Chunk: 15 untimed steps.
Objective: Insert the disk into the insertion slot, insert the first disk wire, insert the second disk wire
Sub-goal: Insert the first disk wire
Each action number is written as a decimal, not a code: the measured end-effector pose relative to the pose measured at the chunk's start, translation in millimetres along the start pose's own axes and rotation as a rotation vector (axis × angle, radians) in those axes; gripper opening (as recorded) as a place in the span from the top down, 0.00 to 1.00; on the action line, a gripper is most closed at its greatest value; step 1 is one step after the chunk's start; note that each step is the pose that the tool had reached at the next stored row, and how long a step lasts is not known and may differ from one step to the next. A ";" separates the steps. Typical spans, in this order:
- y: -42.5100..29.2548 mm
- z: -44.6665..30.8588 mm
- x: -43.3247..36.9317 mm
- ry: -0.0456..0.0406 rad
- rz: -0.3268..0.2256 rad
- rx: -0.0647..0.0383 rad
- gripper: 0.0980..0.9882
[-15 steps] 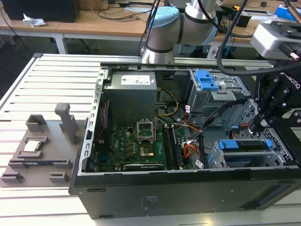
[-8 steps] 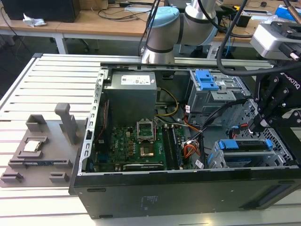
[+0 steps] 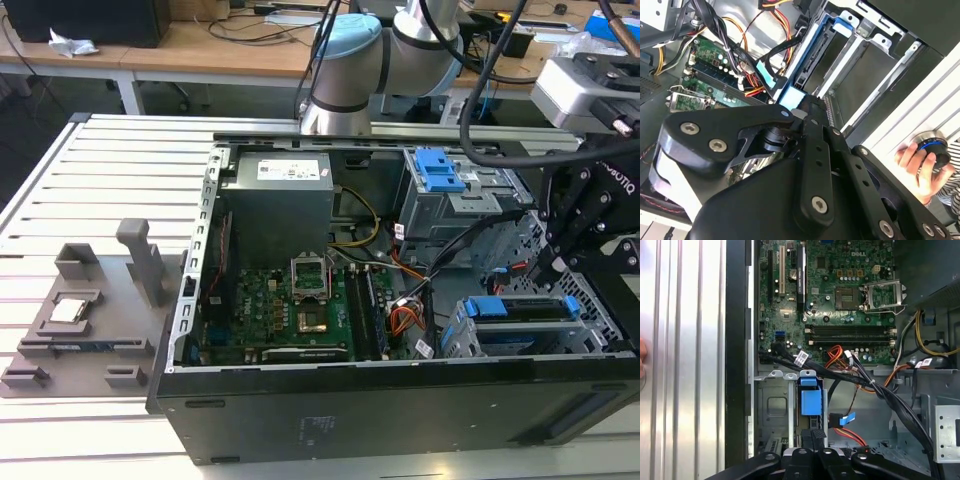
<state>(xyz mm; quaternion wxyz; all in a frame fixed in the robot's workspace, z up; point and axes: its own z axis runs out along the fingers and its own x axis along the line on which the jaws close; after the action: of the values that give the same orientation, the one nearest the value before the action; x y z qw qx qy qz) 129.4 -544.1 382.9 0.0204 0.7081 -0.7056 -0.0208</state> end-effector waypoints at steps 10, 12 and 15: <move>-28.3 -0.5 -24.6 0.0016 0.000 0.000 0.99; -34.5 -0.9 -30.4 0.0018 0.000 0.000 0.99; -39.6 -1.2 -35.8 0.0018 -0.001 0.000 0.99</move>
<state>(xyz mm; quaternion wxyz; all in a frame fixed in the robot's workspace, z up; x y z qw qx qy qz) 168.9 -508.2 381.8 0.0210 0.7083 -0.7053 -0.0202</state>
